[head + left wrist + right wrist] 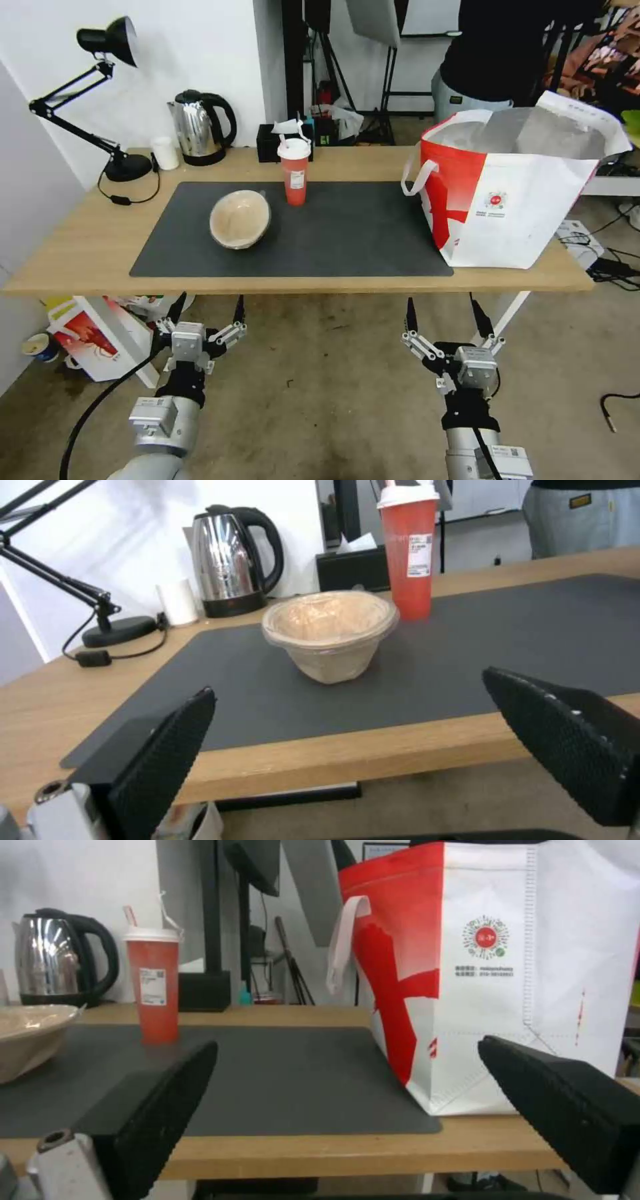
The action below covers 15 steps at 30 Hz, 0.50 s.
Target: Pick up the trash from the table and place it into the takeout bag.
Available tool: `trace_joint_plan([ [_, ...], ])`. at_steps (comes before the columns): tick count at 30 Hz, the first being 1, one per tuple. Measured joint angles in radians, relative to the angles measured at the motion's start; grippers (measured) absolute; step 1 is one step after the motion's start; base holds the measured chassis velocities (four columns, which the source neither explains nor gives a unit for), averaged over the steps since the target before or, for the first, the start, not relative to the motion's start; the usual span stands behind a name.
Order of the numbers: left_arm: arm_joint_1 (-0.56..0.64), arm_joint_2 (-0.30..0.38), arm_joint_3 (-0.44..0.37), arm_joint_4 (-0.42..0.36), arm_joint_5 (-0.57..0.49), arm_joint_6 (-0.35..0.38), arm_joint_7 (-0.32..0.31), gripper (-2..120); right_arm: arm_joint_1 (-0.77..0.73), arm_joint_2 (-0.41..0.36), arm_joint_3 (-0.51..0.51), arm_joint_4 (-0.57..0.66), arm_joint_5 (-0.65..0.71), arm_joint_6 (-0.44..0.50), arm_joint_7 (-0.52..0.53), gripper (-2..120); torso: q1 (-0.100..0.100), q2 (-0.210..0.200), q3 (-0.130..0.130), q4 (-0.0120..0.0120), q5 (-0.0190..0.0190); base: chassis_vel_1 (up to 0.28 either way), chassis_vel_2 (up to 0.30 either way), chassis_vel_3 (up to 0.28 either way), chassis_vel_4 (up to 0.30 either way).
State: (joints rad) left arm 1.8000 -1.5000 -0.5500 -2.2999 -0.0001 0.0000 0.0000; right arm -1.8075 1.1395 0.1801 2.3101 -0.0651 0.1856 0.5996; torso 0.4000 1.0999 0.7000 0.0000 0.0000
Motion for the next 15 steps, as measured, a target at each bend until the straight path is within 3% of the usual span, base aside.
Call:
trace_joint_plan([
  [15, 0.0, 0.0, 0.0, 0.0, 0.0, 0.0, 0.0, 100, 0.005, -0.012, 0.018, 0.0, -0.01, 0.014, -0.02, 100, 0.0, 0.0, 0.0, 0.0, 0.0, 0.0, 0.0, 0.0, 0.0],
])
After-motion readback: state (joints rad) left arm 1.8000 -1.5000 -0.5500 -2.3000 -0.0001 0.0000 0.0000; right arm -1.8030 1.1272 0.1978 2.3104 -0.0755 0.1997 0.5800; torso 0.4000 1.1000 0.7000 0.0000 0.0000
